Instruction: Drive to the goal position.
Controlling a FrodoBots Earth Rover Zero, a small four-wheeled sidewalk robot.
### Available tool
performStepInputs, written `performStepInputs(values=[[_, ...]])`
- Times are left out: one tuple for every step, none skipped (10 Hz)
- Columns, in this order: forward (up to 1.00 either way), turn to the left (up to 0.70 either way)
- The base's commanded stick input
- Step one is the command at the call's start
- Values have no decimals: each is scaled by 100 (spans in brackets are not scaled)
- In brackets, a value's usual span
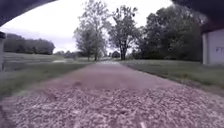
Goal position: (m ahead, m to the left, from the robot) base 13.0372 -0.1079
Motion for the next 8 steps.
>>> performStepInputs(values=[[70, 0], [70, 0], [70, 0], [70, 0], [70, 0], [70, 0], [70, 0], [70, 0]])
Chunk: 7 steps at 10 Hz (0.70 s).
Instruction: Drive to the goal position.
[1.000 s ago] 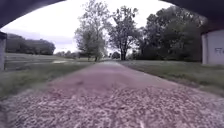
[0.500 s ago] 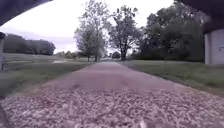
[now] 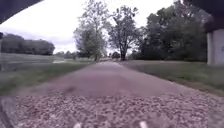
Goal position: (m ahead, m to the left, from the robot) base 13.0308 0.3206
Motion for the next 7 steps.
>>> performStepInputs(values=[[70, 0], [70, 0], [70, 0], [70, 0], [70, 0], [70, 0], [70, 0]])
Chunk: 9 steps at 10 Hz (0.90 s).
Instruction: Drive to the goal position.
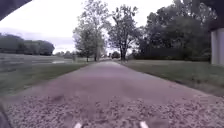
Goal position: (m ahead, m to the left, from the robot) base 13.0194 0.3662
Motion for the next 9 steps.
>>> performStepInputs(values=[[70, 0], [70, 0], [70, 0], [70, 0], [70, 0], [70, 0], [70, 0], [70, 0], [70, 0]])
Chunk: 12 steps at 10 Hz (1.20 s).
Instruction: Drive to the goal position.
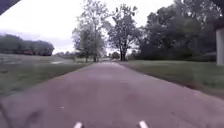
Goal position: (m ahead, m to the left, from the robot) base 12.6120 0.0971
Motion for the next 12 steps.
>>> performStepInputs(values=[[70, 0], [70, 0], [70, 0], [70, 0], [70, 0], [70, 0], [70, 0], [70, 0], [70, 0], [70, 0], [70, 0], [70, 0]])
